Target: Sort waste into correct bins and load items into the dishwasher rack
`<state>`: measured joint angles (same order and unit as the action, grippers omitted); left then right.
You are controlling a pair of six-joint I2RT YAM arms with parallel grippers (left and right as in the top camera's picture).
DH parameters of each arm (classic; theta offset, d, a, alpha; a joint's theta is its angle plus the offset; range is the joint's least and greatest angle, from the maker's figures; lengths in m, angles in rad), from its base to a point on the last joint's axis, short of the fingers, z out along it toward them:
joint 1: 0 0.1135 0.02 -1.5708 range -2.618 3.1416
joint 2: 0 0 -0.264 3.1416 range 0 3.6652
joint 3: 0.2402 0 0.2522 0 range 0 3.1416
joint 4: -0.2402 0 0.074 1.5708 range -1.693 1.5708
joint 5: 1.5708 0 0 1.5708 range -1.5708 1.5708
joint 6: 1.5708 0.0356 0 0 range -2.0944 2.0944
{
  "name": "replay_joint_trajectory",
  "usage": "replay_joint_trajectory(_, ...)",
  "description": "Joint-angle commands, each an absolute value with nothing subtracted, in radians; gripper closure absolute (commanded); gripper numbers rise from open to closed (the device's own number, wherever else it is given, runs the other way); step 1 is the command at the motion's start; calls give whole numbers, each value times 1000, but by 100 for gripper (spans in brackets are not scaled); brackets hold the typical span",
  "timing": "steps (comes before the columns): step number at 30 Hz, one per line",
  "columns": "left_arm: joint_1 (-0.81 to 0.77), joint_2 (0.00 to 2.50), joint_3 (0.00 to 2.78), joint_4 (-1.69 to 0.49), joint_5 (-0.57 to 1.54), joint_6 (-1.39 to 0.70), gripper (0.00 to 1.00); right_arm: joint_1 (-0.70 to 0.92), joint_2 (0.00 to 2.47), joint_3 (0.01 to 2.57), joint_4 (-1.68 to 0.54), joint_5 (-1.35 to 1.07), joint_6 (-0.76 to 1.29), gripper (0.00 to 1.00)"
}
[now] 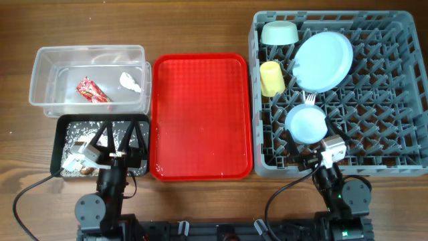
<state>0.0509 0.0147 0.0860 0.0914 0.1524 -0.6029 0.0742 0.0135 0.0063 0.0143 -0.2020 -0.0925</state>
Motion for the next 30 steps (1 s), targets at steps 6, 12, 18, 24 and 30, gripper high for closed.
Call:
replay_joint_trajectory(6,35,3,6,57,115,-583,0,79,5,5,17,-216,-105,0)
replay_joint_trajectory(12,35,3,6,-68,103,-246,0,79,5,5,17,-216,-105,0)
replay_joint_trajectory(18,35,3,6,-74,53,6,0,79,5,5,17,-216,-105,0)
replay_joint_trajectory(24,35,3,6,-73,54,4,0,79,5,5,17,-216,-105,0)
replay_joint_trajectory(30,35,3,6,-73,54,4,0,79,5,5,17,-216,-105,0)
